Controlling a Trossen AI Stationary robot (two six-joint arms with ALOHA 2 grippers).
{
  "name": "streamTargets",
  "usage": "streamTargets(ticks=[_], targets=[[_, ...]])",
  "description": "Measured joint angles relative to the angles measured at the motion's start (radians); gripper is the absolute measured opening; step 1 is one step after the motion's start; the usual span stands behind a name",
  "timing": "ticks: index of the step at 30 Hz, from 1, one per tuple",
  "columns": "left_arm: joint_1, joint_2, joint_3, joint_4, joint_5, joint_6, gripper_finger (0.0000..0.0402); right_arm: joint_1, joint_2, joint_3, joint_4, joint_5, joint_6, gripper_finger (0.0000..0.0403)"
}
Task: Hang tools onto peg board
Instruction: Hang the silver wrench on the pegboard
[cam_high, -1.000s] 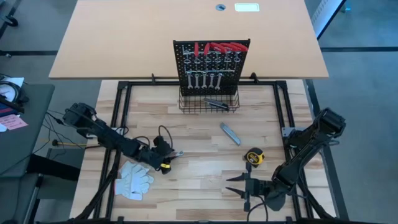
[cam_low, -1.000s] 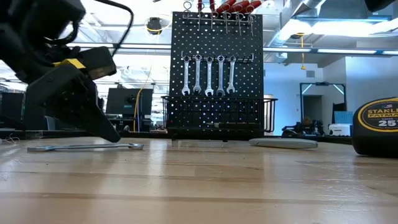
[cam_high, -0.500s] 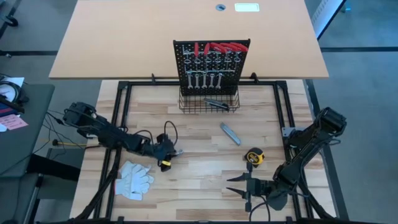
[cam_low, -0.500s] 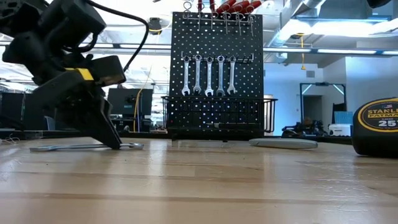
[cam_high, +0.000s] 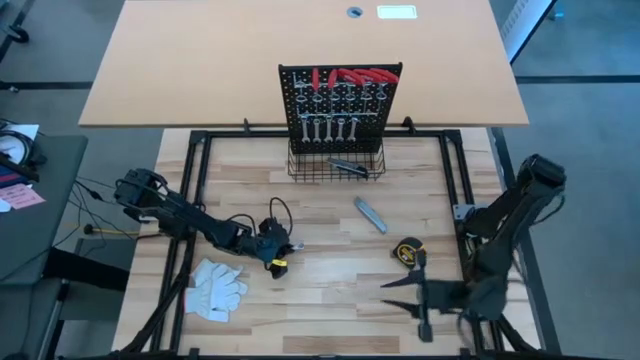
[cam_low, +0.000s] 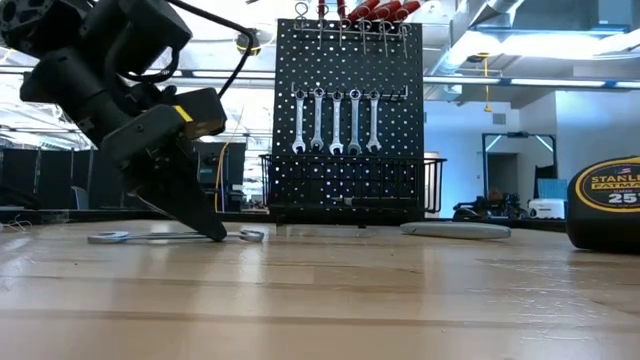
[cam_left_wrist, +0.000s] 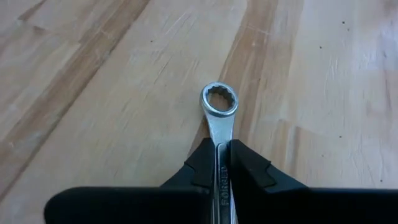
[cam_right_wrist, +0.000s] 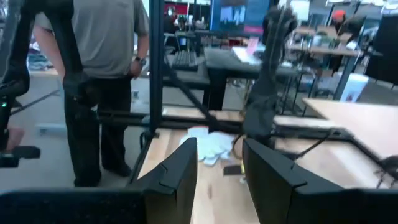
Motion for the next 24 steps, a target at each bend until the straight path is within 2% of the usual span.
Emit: streamTargets(ticks=[3, 7, 10, 14, 16, 19, 24], targets=[[-0.017, -0.021, 0.009, -0.002, -0.009, -0.027, 0.0014, 0.011, -0.028, 0.000, -0.074, 0.000, -0.019, 0.0136], [-0.052, -0.044, 0.022, -0.012, -0.061, -0.055, 0.0002, 0.003, -0.006, 0.000, -0.198, -0.001, 0.071, 0.0136], [-0.078, -0.064, 0.037, -0.006, -0.123, -0.079, 0.0004, -0.009, 0.050, -0.003, -0.259, -0.001, 0.110, 0.0136], [-0.137, -0.082, 0.053, -0.002, -0.247, -0.099, 0.0004, -0.050, 0.126, -0.003, -0.244, -0.016, 0.126, 0.0136], [-0.162, -0.094, 0.059, 0.002, -0.290, -0.101, 0.0004, -0.097, 0.159, -0.003, -0.249, -0.088, 0.186, 0.0136], [-0.198, -0.102, 0.061, 0.022, -0.357, -0.105, 0.0003, -0.192, 0.222, -0.014, -0.216, -0.301, 0.263, 0.0150], [-0.249, -0.102, 0.061, 0.067, -0.450, -0.116, 0.0002, -0.369, 0.377, -0.024, -0.069, -0.630, 0.272, 0.0212]])
